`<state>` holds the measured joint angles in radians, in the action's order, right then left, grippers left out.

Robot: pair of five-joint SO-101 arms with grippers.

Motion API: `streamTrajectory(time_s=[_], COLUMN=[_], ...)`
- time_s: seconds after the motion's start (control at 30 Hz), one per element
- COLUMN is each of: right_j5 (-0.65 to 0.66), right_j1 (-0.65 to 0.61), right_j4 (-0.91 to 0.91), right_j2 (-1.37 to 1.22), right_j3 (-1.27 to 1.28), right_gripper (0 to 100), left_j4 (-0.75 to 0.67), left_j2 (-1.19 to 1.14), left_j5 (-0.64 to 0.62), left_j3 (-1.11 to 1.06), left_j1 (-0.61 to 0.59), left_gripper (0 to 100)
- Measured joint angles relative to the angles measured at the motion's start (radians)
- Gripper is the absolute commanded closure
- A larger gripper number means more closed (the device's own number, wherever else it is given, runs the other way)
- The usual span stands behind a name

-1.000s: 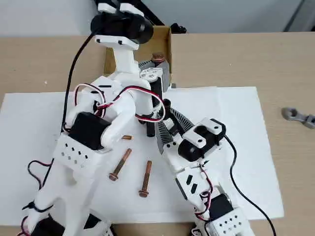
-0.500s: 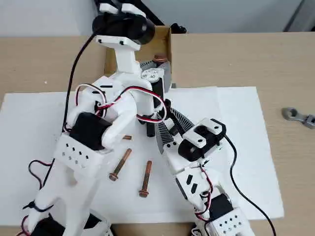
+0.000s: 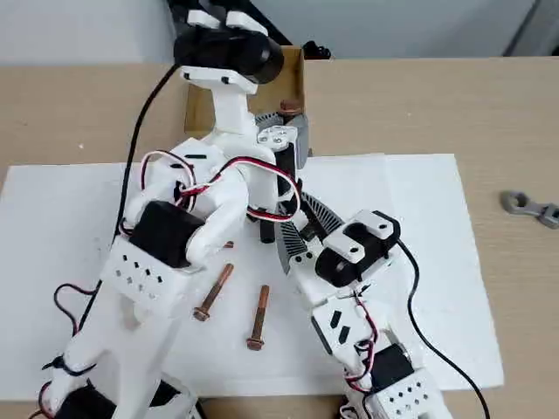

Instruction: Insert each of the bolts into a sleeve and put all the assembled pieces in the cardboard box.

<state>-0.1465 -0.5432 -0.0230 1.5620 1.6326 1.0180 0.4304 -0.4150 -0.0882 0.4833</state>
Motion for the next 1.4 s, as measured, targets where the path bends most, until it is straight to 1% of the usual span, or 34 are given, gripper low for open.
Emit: streamTrajectory(time_s=[0.23, 0.53, 0.67, 0.77, 0.83, 0.93, 1.07, 1.2, 1.4], right_j5=[0.0, 0.0, 0.0, 0.0, 0.0, 0.0, 0.0, 0.0, 0.0], right_j1=[0.005, 0.005, 0.0, 0.0, 0.003, 0.003, 0.003, 0.003, 0.003], right_j4=[0.0, 0.0, 0.0, 0.0, 0.0, 0.0, 0.0, 0.0, 0.0], right_j2=[0.0, 0.0, 0.0, 0.0, 0.0, 0.0, 0.0, 0.0, 0.0], right_j3=[0.0, 0.0, 0.002, 0.002, 0.0, 0.0, 0.0, 0.0, 0.0], right_gripper=[98.3, 98.4, 98.4, 98.4, 98.4, 98.5, 98.5, 98.5, 98.5], left_j4=[-0.038, -0.035, 0.009, 0.068, 0.106, 0.143, 0.158, 0.17, 0.201], left_j2=[0.0, 0.0, 0.0, 0.002, 0.002, 0.002, 0.002, 0.002, 0.002], left_j5=[0.0, 0.0, 0.034, 0.043, 0.046, 0.046, 0.046, 0.048, 0.048], left_j3=[-0.04, -0.04, -0.023, -0.002, -0.002, -0.002, -0.002, -0.002, -0.002], left_j1=[0.005, 0.005, 0.002, 0.005, 0.005, 0.005, 0.003, 0.003, 0.034], left_gripper=[100, 99, 94, 89, 87, 86, 83, 83, 83])
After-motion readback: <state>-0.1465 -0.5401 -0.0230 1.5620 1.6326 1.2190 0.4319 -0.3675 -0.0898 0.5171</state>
